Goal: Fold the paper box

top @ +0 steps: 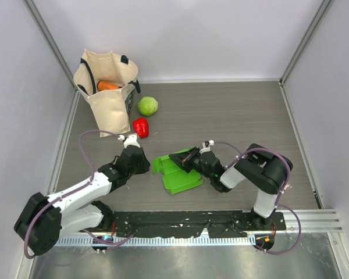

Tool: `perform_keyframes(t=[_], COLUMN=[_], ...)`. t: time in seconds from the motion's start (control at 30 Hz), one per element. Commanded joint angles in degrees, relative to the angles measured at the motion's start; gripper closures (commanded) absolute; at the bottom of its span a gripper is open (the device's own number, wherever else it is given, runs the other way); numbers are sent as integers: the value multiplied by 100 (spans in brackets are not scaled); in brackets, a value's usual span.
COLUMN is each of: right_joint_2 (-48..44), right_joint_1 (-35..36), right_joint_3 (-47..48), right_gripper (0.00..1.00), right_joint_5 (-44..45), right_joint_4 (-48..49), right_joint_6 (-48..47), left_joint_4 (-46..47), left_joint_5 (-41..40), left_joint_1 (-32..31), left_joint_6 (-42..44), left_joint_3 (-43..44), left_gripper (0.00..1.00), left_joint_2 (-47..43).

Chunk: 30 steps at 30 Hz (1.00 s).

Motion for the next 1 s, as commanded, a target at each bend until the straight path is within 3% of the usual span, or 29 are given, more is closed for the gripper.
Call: perform_keyframes(t=[0.0, 0.17, 0.47, 0.6, 0.83, 0.97], right_joint_2=[-63, -124, -344, -248, 253, 411], right_joint_1=[5, 5, 14, 14, 136, 233], right_joint_3=[-61, 27, -175, -263, -395, -439], right_gripper=[99, 99, 98, 98, 98, 98], right_joint_5=[83, 136, 391, 461, 426, 470], right_joint_4=[12, -111, 46, 318, 1259, 1400], right_joint_6=[-51, -226, -367, -455, -622, -745], left_joint_4=[1073, 1549, 1620, 1734, 2436, 2499], left_joint_5=[772, 1379, 1740, 1731, 1872, 1785], left_joint_1=[10, 10, 10, 10, -17, -26], left_joint_6=[130, 34, 16, 60, 411, 640], left_joint_3=[35, -9, -26, -281, -1027, -1231], left_gripper=[84, 86, 86, 81, 61, 61], left_joint_2=[388, 538, 696, 529, -225, -481])
